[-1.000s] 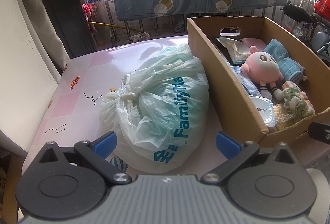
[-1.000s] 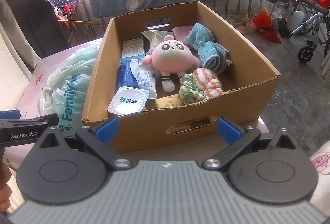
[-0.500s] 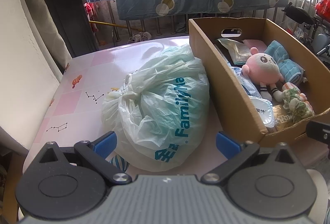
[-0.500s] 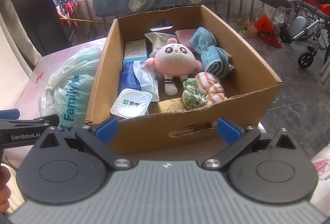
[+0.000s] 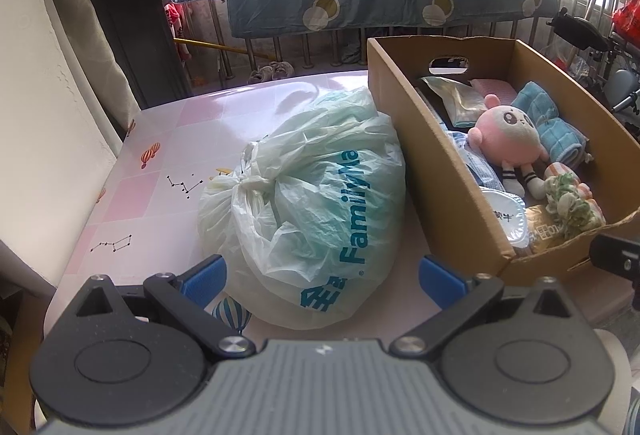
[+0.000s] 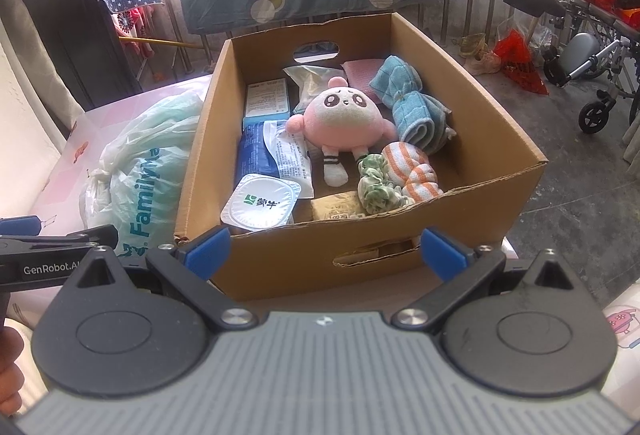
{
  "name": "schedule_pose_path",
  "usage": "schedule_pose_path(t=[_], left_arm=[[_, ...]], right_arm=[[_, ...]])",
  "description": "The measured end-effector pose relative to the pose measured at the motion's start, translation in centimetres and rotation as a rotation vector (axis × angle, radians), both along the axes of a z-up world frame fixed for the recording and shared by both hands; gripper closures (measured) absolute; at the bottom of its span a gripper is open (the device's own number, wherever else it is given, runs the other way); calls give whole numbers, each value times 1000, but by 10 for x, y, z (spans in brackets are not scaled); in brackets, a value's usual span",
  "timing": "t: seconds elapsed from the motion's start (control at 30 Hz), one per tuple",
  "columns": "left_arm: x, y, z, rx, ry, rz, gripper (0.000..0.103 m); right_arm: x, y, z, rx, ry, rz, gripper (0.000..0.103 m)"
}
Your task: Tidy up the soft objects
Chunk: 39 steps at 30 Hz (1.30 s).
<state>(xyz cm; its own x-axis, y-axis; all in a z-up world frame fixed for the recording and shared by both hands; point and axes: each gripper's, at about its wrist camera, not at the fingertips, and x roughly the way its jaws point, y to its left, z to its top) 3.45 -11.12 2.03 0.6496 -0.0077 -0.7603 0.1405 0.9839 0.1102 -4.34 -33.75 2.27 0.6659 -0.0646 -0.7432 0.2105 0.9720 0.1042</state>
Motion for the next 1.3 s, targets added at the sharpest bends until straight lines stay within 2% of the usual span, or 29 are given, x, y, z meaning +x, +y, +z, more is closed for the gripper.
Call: schedule_pose_path(t=[1.3], left_arm=[[2,-8,1,-22,8,-21,0]], right_arm=[[2,-4,0,-22,11,-16,1]])
